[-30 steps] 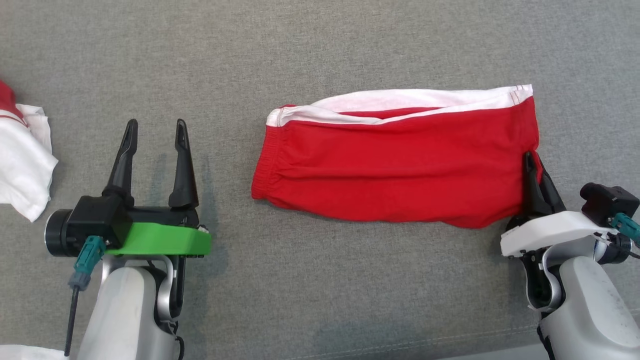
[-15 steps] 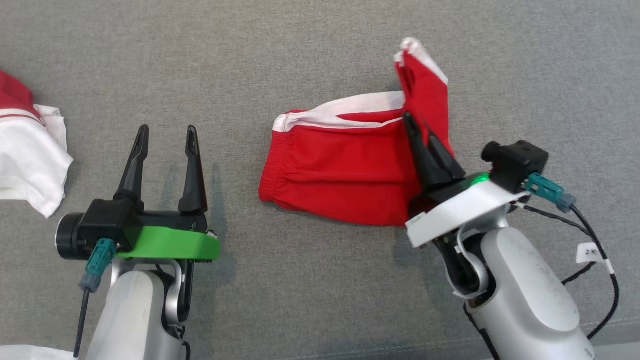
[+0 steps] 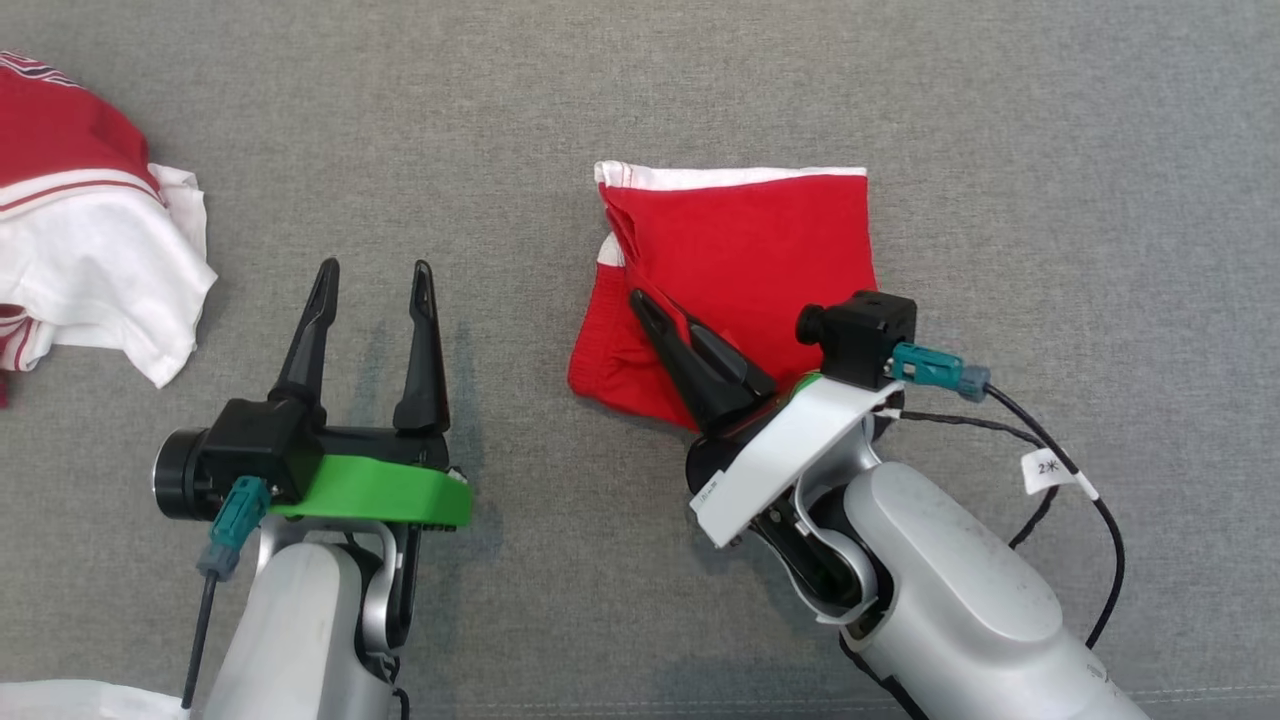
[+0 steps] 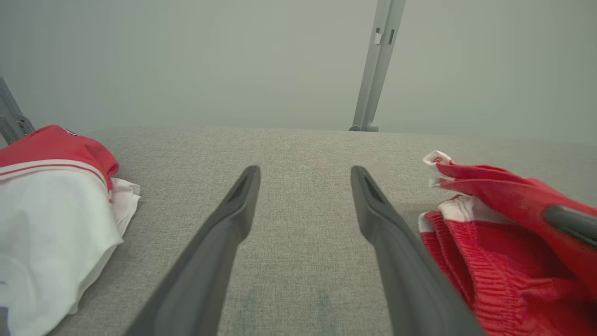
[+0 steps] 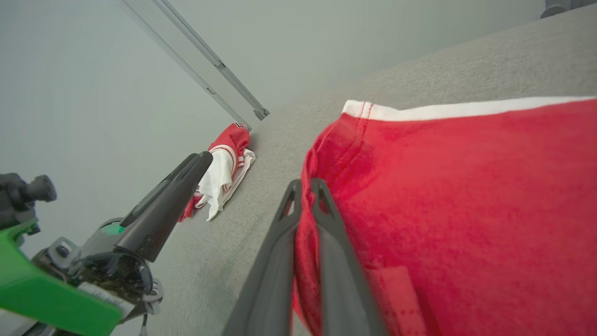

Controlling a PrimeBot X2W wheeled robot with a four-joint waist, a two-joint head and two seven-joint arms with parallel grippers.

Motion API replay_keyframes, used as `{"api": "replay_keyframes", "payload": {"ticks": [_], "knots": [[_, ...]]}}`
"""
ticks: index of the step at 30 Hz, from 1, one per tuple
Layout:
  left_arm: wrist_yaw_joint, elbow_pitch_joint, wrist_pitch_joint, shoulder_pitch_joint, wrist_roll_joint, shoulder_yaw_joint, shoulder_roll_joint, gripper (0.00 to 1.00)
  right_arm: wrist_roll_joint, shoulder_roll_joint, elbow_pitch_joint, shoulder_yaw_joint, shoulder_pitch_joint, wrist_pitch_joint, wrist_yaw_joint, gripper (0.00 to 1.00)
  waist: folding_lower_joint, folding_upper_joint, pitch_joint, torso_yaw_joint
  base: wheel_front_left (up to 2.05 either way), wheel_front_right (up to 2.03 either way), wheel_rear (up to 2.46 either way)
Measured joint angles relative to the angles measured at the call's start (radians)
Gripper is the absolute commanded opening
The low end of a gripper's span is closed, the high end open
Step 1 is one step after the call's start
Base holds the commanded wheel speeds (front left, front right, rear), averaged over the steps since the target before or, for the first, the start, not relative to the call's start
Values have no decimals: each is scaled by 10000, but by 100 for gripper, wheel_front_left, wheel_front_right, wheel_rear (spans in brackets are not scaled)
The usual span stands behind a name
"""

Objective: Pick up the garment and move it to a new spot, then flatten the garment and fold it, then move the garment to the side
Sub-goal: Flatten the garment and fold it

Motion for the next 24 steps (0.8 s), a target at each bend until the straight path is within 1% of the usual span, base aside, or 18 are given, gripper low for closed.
{"api": "replay_keyframes", "payload": {"ticks": [3, 5, 6, 7, 8, 11, 13, 14, 16, 20, 24], "knots": [[0, 63, -2, -38, -4, -59, -35, 100, 123, 6, 399, 328, -185, -190, 0, 0, 0, 0, 41, 124, 0, 0, 0], [0, 96, -10, -74, -19, -79, -46, 100, 144, 2, 537, 466, -269, -514, 0, 0, 0, 0, 71, 173, 0, 0, 0], [0, 102, -33, -82, -31, -90, -56, 100, 121, -4, 600, 570, -337, -619, -2, 40, 0, 0, 84, 185, 0, 0, 0], [0, 121, -31, -82, -33, -90, -63, 100, 107, -2, 623, 685, -405, -736, -2, 97, 0, 0, 91, 189, 0, 0, 0], [0, 140, -33, -82, -33, -84, -67, 100, 25, 6, 621, 775, -447, -865, -2, 100, 0, 0, 89, 181, 0, 0, 0], [4, 188, -35, -82, -33, -69, -71, 100, -805, 2, 575, 928, -529, -1189, 0, 100, 0, 0, 59, 128, 0, 0, 0], [33, 213, -35, -81, -33, -67, -77, 100, -1078, -2, 288, 895, -487, -1340, -2, 100, 0, 0, 26, 83, 0, 0, 0], [36, 211, -36, -80, -33, -59, -81, 100, -1388, -25, 109, 846, -423, -1407, 0, 100, 0, 0, 7, 53, 0, 0, 0], [54, 203, -44, -73, -25, -8, -79, 100, -2253, -240, -506, 376, -101, -1582, 0, 100, 0, 0, -42, -65, 0, 0, 0], [121, 174, -46, -52, 8, 59, -56, 100, -3131, -313, -1528, -968, 607, -1707, 0, 100, 0, 0, -114, -243, 0, 0, 0], [173, 134, -46, -14, 13, 176, 19, 100, -3944, -359, -2291, -2660, 1302, -1753, 0, 100, 0, 0, -162, -425, 0, 0, 0]]}}
